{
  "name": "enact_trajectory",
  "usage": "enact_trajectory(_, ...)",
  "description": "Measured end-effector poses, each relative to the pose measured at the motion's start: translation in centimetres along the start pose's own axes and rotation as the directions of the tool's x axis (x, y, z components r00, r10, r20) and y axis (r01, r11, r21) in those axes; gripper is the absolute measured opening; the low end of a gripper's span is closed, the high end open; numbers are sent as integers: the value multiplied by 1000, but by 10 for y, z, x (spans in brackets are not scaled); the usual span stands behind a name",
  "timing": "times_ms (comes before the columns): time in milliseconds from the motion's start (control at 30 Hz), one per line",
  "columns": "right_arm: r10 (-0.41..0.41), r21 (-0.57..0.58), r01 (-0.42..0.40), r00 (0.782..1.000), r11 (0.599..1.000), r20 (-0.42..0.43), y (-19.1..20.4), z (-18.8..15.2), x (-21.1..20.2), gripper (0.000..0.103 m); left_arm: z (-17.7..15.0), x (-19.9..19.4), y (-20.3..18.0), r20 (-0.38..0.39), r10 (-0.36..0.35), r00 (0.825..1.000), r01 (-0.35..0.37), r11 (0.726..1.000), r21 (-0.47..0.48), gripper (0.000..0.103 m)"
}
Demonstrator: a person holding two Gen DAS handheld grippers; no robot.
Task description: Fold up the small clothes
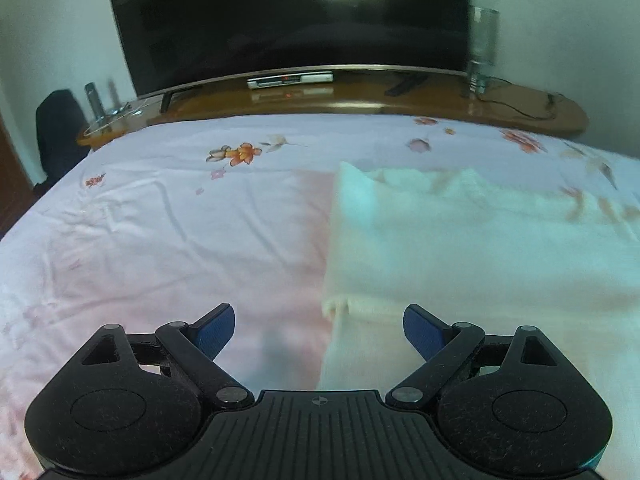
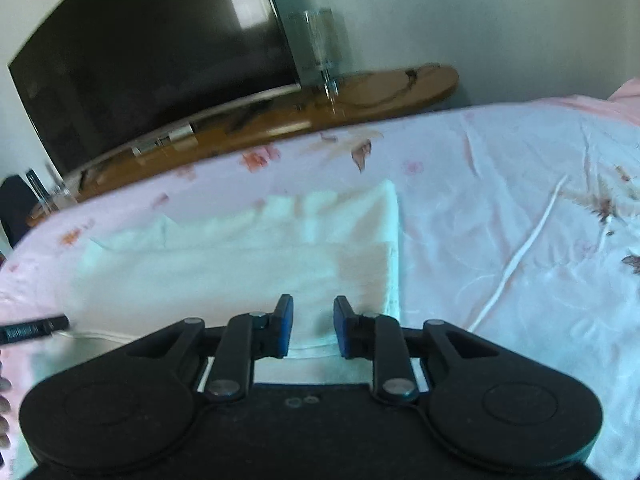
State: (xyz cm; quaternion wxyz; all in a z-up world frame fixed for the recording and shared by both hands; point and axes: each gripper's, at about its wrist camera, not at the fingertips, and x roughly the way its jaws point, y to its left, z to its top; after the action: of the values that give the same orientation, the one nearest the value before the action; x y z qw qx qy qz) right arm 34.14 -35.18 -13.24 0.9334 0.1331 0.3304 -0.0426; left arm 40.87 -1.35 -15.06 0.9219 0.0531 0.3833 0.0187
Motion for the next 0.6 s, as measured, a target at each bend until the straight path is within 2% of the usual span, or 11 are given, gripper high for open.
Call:
enact_trajectory(167,-18,9,18,999,1000,46,0,-23,-67,25,-40,-43,12,-27,-65,998,65,998,26,91)
enact_trajectory(267,-43,17,42,998,999,42,-1,-47,-103,25,-67,-70,23,-41,-82,996,83,996,36,91)
enact_trajectory(600,-97,14,99,993,995,-71,-3,-147,-189,28,-154,-146,67,-85,-126,988,130,991,38,91)
